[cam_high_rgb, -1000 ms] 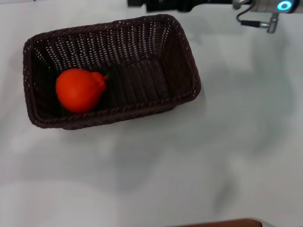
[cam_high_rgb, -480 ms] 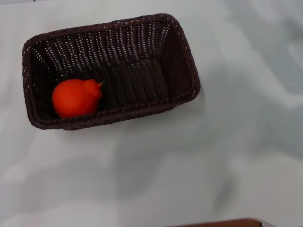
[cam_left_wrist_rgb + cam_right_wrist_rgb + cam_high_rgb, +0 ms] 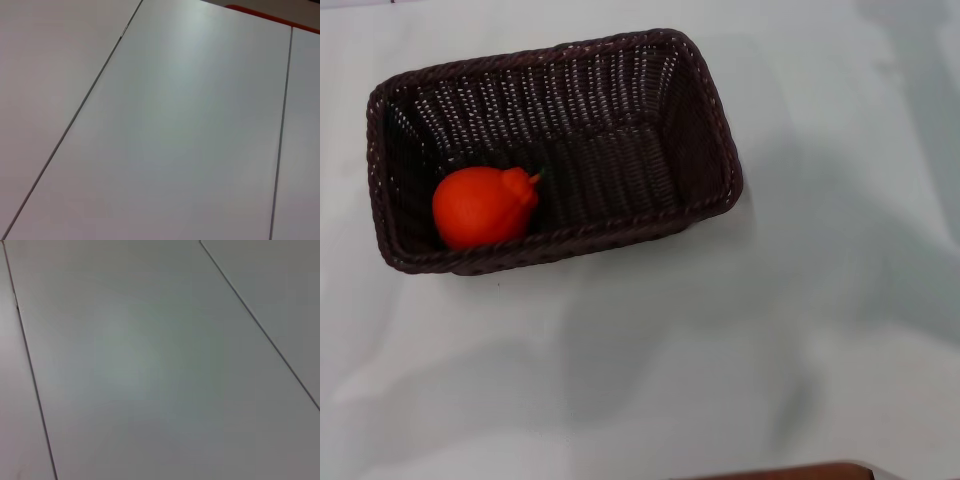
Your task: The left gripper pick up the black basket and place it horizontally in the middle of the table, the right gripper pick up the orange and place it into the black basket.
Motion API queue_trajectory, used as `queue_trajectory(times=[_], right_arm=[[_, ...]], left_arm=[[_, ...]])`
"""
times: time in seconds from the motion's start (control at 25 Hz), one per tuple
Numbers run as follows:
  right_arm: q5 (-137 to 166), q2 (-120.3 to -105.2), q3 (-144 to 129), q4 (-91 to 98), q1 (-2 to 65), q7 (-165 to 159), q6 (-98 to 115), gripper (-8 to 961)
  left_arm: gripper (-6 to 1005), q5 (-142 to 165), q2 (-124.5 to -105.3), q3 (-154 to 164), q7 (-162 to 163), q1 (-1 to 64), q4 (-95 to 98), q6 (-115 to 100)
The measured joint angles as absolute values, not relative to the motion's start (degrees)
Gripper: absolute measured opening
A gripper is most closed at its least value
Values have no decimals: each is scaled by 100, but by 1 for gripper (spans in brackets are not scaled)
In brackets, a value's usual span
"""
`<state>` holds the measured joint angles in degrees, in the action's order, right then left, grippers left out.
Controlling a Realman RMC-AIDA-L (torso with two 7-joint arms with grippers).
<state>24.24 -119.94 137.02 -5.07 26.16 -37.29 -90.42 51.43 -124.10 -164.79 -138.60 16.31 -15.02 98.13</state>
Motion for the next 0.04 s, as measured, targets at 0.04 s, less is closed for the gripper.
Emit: queue_trajectory(times=[0.04], right_arm=[[2420, -11994, 13705, -498, 2628, -3727, -9019, 947]], left_arm=[[892, 5140, -12410, -16480, -13861, 1636, -1484, 9813]])
